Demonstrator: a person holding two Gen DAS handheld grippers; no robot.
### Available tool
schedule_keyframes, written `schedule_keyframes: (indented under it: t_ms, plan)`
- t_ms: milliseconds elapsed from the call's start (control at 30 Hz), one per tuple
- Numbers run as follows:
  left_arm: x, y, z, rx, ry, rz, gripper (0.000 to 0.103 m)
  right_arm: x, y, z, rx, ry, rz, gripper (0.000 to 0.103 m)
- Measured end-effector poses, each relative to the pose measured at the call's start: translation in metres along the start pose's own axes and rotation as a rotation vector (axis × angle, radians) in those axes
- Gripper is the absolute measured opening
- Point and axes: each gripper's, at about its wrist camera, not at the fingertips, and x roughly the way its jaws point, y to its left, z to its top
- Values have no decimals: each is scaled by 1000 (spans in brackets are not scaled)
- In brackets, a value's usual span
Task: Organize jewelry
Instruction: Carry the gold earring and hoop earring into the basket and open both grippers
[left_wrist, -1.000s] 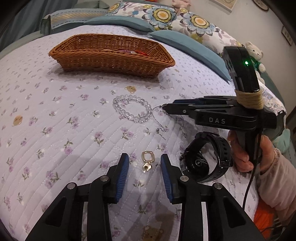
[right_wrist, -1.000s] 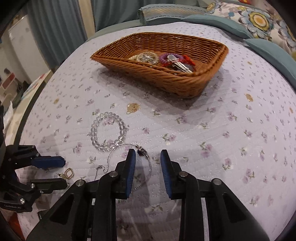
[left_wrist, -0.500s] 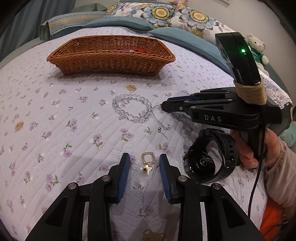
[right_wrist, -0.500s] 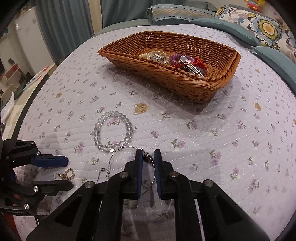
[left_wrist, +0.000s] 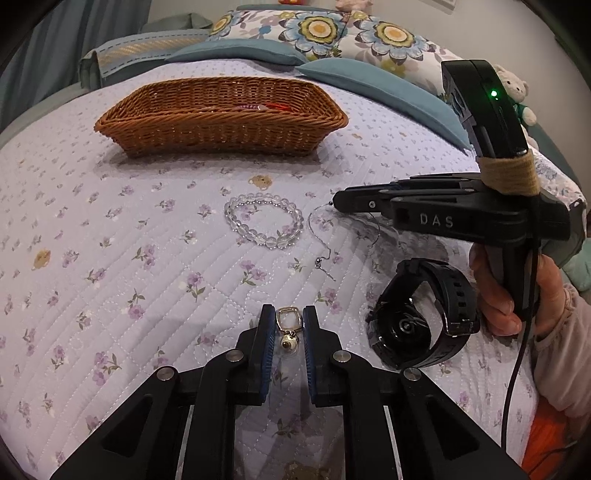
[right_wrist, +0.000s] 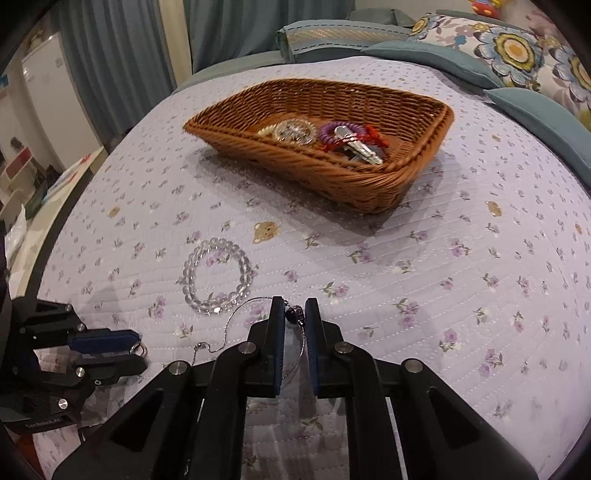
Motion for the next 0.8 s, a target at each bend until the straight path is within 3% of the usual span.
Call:
schedule_keyframes:
  t_ms: [567, 800]
  plan:
    - [-10, -11, 1, 44, -30, 44, 15, -48, -6, 10, 48, -140, 44, 13]
    - [-32, -4, 27, 22, -103, 25, 15, -68, -4, 19, 65, -195, 71, 13]
